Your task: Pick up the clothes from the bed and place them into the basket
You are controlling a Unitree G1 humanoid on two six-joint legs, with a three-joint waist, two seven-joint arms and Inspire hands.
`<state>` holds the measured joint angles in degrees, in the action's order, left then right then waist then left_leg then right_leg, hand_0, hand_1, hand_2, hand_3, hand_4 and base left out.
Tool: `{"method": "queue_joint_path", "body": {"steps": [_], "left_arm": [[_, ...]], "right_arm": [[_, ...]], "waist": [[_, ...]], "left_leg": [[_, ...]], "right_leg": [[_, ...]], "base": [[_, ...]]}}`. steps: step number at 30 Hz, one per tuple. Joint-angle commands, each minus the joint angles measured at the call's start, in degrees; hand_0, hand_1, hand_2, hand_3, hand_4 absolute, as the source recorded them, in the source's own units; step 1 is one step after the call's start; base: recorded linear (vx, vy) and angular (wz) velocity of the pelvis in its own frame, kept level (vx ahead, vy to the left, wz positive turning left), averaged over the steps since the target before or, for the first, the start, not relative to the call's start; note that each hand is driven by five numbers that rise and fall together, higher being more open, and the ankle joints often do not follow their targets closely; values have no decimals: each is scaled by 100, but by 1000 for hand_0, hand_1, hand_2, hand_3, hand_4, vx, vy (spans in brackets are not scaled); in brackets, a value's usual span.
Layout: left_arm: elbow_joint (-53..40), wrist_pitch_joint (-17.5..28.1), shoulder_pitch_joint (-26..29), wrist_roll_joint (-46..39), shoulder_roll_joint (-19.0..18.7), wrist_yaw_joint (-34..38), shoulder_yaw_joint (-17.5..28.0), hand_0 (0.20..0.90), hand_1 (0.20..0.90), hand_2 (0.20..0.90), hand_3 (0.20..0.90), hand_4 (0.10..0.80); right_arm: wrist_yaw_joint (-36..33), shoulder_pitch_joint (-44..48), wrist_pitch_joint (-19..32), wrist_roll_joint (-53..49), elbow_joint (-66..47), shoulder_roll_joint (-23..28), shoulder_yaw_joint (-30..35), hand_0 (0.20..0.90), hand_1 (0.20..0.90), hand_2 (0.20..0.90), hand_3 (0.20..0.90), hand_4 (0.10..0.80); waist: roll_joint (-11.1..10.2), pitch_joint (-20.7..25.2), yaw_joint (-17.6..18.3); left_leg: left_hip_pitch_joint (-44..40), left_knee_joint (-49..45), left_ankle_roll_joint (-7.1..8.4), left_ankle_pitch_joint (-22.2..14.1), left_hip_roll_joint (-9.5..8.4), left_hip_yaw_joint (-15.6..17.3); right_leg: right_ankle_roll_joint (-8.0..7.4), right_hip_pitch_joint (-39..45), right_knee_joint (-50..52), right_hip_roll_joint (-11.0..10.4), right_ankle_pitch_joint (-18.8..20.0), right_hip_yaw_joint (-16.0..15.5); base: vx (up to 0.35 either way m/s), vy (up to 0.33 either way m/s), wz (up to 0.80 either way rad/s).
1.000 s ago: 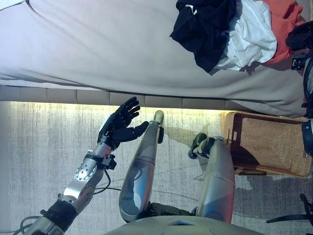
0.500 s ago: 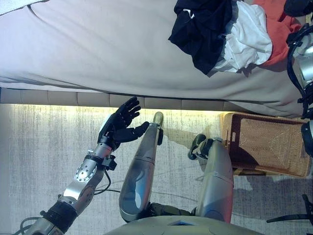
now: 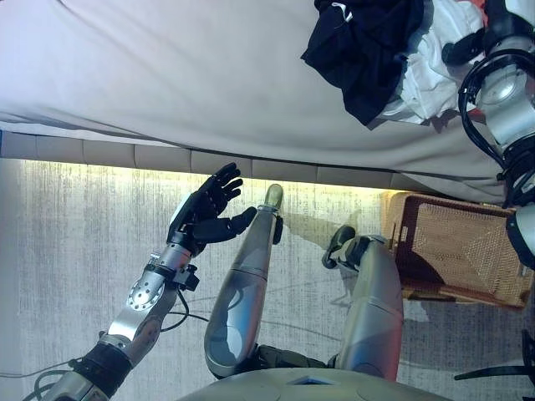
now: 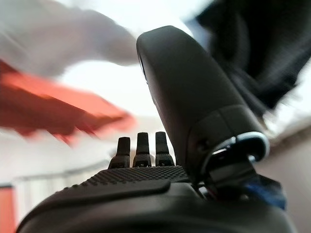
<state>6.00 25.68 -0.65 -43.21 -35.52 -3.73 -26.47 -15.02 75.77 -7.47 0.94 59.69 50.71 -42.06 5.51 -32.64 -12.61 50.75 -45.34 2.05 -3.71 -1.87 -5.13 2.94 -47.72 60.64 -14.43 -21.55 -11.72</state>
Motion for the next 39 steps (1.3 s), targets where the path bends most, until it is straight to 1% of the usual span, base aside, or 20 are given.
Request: {"method": "queue_joint_path", "body": {"steps": [1, 4, 11, 13, 16, 17, 18, 19, 20, 25, 29, 37, 39], "left_arm": [[-566, 533, -4, 162, -39, -5, 305, 900, 900, 900, 900, 800], [-629, 456, 26, 204, -39, 26, 322, 900, 900, 900, 900, 800], [-769, 387, -7, 261, -105, 8, 369, 900, 900, 900, 900, 800], [-804, 389, -21, 278, -121, 9, 381, 900, 900, 900, 900, 800], [-843, 375, -35, 274, -140, -7, 415, 900, 900, 900, 900, 800], [-875, 343, -41, 283, -146, -4, 438, 900, 900, 900, 900, 800], [-883, 325, -47, 289, -149, -14, 457, 900, 900, 900, 900, 800], [-887, 315, -54, 292, -152, -25, 469, 900, 900, 900, 900, 800], [-904, 299, -73, 293, -167, -51, 500, 900, 900, 900, 900, 800], [-939, 320, -101, 380, -209, -66, 535, 900, 900, 900, 900, 800], [-899, 350, -116, 489, -223, -32, 499, 900, 900, 900, 900, 800], [-733, 261, -83, 513, -160, -35, 487, 900, 900, 900, 900, 800], [-672, 246, -84, 541, -138, -45, 482, 900, 900, 900, 900, 800]], "right_arm": [[312, 1008, -268, -23, 271, 366, -368, 900, 900, 900, 900, 800], [584, 976, -483, 0, 564, 317, -370, 900, 900, 900, 900, 800], [895, 1034, -495, -23, 945, 306, -357, 900, 900, 900, 900, 800], [974, 1038, -439, -36, 961, 310, -362, 900, 900, 900, 900, 800], [1121, 1033, -222, 22, 968, 327, -390, 900, 900, 900, 900, 800], [1089, 1003, -77, 5, 941, 337, -390, 829, 829, 829, 818, 718], [1041, 992, 4, 4, 902, 350, -381, 632, 632, 632, 587, 487], [1008, 985, 35, 10, 877, 359, -369, 488, 488, 488, 420, 320], [884, 950, 171, 29, 807, 383, -339, 300, 300, 300, 200, 100], [467, 810, 408, 82, 571, 445, -173, 300, 300, 300, 200, 100], [184, 716, 462, 202, 365, 519, -37, 300, 300, 300, 200, 100], [216, 604, 472, 360, 206, 695, 126, 300, 300, 300, 200, 100], [215, 564, 474, 358, 239, 744, 175, 300, 300, 300, 200, 100]], "waist": [[291, 285, -66], [300, 285, -108], [324, 285, -185], [330, 285, -196], [329, 285, -206], [320, 285, -209], [307, 285, -207], [298, 285, -206], [276, 285, -201], [209, 285, -174], [118, 285, -136], [-61, 289, -108], [-108, 363, -123]], "left_leg": [[-114, -709, -560, -1105, -128, 480], [-44, -672, -566, -1086, -143, 453], [113, -664, -584, -1049, -163, 399], [131, -650, -586, -1036, -167, 393], [132, -633, -586, -1027, -169, 381], [124, -627, -591, -1026, -170, 372], [109, -621, -592, -1029, -169, 365], [94, -616, -591, -1031, -168, 360], [46, -591, -588, -1033, -165, 352], [-181, -481, -586, -1044, -152, 340], [-646, -266, -569, -1055, -135, 337], [-1552, 72, -548, -1071, -145, 335], [-1688, 127, -552, -1080, -134, 324]], "right_leg": [[275, 1, -289, 385, 275, -223], [289, -65, -295, 405, 276, -238], [290, -217, -280, 405, 316, -291], [295, -233, -283, 413, 321, -298], [304, -231, -292, 422, 319, -303], [305, -220, -301, 431, 323, -309], [306, -206, -310, 437, 324, -312], [306, -191, -317, 440, 323, -315], [303, -137, -353, 457, 326, -319], [299, 91, -487, 493, 338, -345], [292, 573, -708, 486, 321, -393], [310, 1580, -1030, 399, 246, -493], [318, 1740, -1090, 374, 233, -513]], "base": [[-15, -32, 1], [-17, -45, 2], [-19, -39, 3], [-11, -13, 2], [-10, -19, 4], [-12, -31, 6], [-10, -30, 4], [-5, -26, 3], [0, 0, 0], [0, 0, 0], [9, 11, 0], [60, 44, -3], [77, 23, 0]]}}
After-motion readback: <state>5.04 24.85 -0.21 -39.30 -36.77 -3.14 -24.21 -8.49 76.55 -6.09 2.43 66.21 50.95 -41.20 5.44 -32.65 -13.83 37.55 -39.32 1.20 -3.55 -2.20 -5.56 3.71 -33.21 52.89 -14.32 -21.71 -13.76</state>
